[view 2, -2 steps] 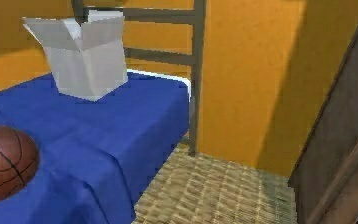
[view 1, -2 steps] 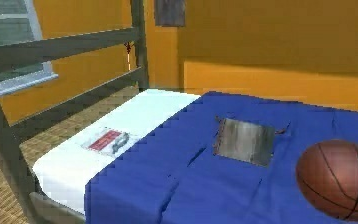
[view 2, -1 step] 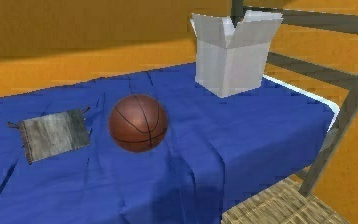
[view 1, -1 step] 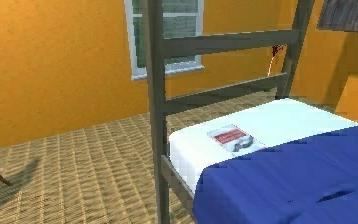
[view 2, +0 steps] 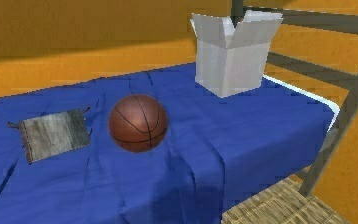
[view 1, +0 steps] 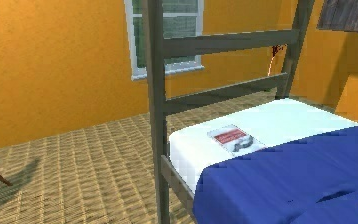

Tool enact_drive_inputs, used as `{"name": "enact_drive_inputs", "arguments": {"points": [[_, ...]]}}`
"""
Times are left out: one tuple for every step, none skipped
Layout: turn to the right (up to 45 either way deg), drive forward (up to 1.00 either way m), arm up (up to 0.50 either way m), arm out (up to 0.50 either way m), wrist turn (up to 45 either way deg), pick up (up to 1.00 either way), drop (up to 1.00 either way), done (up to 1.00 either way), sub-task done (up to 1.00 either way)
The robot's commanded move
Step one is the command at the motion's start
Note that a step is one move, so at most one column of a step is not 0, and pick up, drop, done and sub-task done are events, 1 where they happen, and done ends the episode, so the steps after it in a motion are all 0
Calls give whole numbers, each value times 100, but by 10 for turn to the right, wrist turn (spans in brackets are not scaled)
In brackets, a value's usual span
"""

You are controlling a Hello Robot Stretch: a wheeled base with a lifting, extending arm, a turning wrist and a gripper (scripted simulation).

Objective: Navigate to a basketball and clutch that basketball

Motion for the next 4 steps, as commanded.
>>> {"name": "enact_drive_inputs", "arguments": {"points": [[0, 0, 38, 0, 0, 0, 0, 0, 0], [0, 0, 0, 28, 0, 0, 0, 0, 0], [0, 0, 0, 0, 450, 0, 0, 0, 0], [0, 0, 0, 0, 450, 0, 0, 0, 0]]}}
